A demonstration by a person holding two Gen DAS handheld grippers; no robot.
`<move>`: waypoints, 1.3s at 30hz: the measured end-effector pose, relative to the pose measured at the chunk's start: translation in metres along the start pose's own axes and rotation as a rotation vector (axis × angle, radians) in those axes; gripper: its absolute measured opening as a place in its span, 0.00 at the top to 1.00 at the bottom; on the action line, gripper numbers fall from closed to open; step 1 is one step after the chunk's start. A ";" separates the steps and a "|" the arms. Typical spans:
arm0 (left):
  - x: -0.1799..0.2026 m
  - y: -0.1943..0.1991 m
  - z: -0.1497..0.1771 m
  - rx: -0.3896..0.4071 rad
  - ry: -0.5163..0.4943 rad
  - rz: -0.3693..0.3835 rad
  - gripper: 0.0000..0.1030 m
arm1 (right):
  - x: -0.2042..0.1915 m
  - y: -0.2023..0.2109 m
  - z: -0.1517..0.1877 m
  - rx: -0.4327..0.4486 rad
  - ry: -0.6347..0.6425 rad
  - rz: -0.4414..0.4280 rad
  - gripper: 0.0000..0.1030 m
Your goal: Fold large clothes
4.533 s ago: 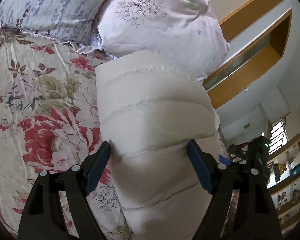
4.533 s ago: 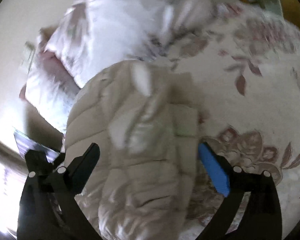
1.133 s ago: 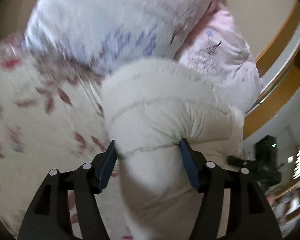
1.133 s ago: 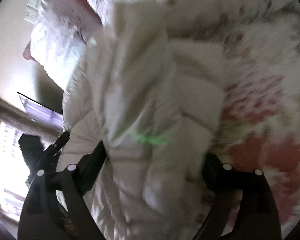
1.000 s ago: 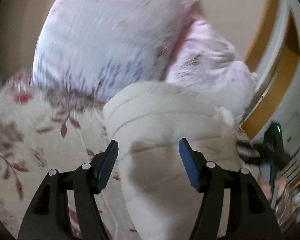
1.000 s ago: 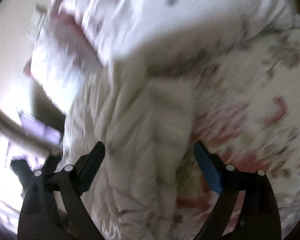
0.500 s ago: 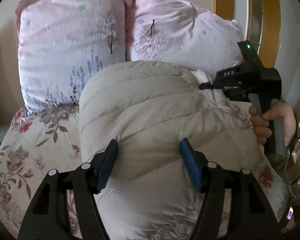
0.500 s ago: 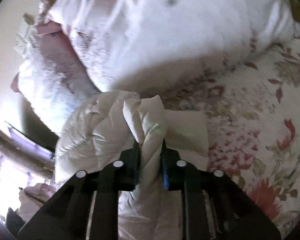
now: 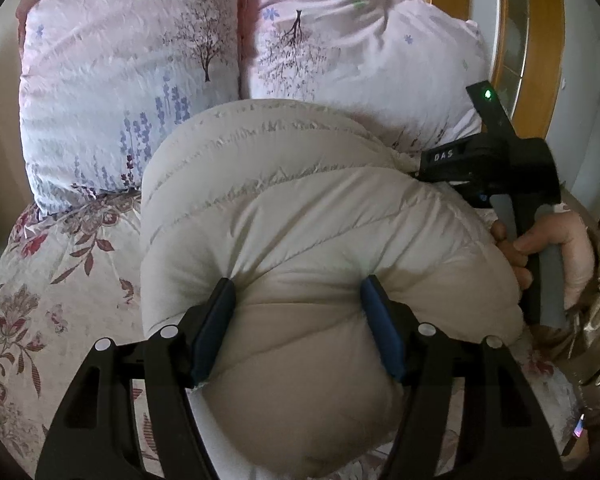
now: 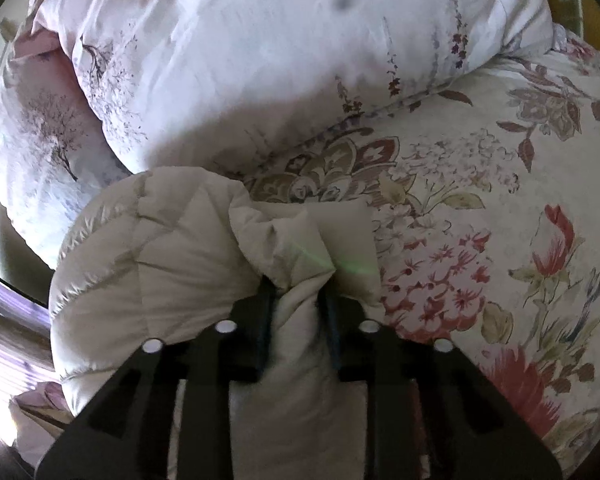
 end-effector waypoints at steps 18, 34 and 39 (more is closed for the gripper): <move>-0.007 -0.007 0.007 -0.013 0.039 -0.012 0.32 | -0.027 0.084 0.115 0.067 0.382 -0.013 0.59; 0.000 0.085 0.021 0.218 0.088 -0.035 0.01 | -0.008 0.141 0.118 0.304 0.344 0.058 0.02; -0.010 0.091 0.054 0.133 0.164 -0.135 0.01 | 0.001 0.153 0.132 0.312 0.330 0.086 0.02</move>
Point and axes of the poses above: each gripper's, at about its wrist camera, not at the fingertips, and y roughly against the way its jaws point, x to its right, z to its underside, the point moved 7 cm from there along -y, roughly the way its jaws point, and after that the axes turned 15 degrees about z, right-handed, at the moved point
